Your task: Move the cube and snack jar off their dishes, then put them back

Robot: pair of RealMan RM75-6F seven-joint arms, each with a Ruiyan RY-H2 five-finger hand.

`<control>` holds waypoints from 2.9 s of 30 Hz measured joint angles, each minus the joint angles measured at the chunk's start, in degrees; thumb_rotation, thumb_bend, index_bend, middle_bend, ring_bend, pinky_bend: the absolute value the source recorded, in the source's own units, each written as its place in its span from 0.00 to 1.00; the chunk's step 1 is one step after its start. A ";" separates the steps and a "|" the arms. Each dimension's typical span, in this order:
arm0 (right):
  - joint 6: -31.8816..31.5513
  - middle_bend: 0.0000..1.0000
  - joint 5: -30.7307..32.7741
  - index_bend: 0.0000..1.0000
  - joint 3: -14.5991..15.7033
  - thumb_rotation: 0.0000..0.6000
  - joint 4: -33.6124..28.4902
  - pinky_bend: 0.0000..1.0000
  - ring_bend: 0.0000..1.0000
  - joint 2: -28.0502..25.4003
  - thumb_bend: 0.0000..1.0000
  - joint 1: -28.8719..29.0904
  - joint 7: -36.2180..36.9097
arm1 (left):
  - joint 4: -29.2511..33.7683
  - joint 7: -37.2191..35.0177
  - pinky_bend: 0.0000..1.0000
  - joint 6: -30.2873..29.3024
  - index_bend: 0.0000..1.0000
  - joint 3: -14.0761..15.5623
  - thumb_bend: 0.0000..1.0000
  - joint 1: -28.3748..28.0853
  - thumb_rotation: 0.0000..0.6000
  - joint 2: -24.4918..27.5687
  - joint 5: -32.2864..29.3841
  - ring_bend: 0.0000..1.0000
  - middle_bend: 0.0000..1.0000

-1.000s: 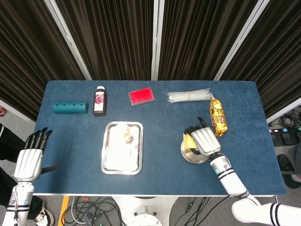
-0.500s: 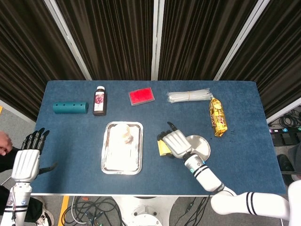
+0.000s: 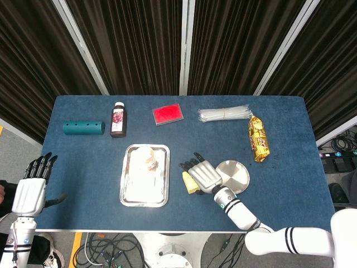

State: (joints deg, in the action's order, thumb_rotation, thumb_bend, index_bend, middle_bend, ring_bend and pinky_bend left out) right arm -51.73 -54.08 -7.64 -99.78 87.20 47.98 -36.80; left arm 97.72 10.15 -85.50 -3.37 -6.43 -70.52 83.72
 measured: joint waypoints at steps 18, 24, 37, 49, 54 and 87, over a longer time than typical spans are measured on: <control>-19.33 0.00 -9.63 0.00 0.76 1.00 -10.81 0.00 0.00 -19.74 0.00 -13.90 11.57 | -0.32 -3.69 0.08 10.39 0.04 -2.92 0.00 -8.50 1.00 0.06 0.48 0.00 0.00; -28.05 0.00 -14.35 0.00 3.51 1.00 -11.29 0.00 0.00 -25.53 0.00 -23.62 21.73 | -2.18 -4.92 0.08 18.66 0.04 -5.09 0.00 -15.67 1.00 -2.42 0.34 0.00 0.00; -36.26 0.00 -20.39 0.00 3.79 1.00 -6.02 0.00 0.00 -29.32 0.00 -34.37 35.31 | -12.08 -8.21 0.11 37.02 0.04 -7.95 0.00 -29.87 1.00 -9.71 -5.63 0.00 0.00; -34.09 0.00 -19.36 0.00 1.73 1.00 -4.16 0.00 0.00 -29.25 0.00 -35.72 36.67 | -20.17 -9.90 0.14 44.04 0.12 -8.01 0.06 -37.65 1.00 -14.50 -7.62 0.01 0.06; -33.80 0.00 -19.18 0.00 1.26 1.00 -3.38 0.00 0.00 -29.27 0.00 -36.55 37.52 | -21.46 -10.33 0.16 44.39 0.19 -7.79 0.08 -39.20 1.00 -15.16 -7.60 0.05 0.11; -32.89 0.00 -19.42 0.00 -1.46 1.00 0.33 0.00 0.00 -28.59 0.00 -40.10 41.40 | -26.95 -9.97 0.48 43.65 0.35 -7.22 0.19 -46.62 1.00 -19.70 -6.04 0.39 0.38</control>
State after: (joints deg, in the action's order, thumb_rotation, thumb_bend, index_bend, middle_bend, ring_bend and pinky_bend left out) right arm -84.62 -73.50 -9.10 -99.44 58.61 7.88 4.60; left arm 70.76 0.19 -41.85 -10.58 -53.04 -90.22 77.68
